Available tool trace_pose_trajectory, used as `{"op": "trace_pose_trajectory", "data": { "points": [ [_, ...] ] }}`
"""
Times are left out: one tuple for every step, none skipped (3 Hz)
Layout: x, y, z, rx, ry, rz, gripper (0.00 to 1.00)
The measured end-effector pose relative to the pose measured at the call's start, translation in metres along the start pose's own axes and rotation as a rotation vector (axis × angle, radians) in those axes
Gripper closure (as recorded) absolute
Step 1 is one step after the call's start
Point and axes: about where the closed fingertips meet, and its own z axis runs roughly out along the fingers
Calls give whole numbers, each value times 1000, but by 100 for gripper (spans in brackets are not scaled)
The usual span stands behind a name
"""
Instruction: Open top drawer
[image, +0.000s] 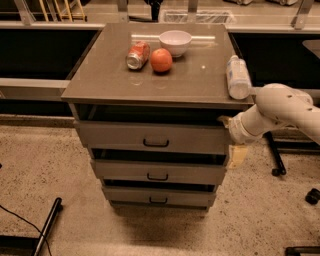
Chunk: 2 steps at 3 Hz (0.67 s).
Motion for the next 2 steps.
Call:
{"op": "trace_pose_trajectory", "data": {
  "points": [
    [-2, -7, 9, -28, -43, 26, 0],
    [-16, -7, 12, -47, -67, -5, 19]
  ]
}}
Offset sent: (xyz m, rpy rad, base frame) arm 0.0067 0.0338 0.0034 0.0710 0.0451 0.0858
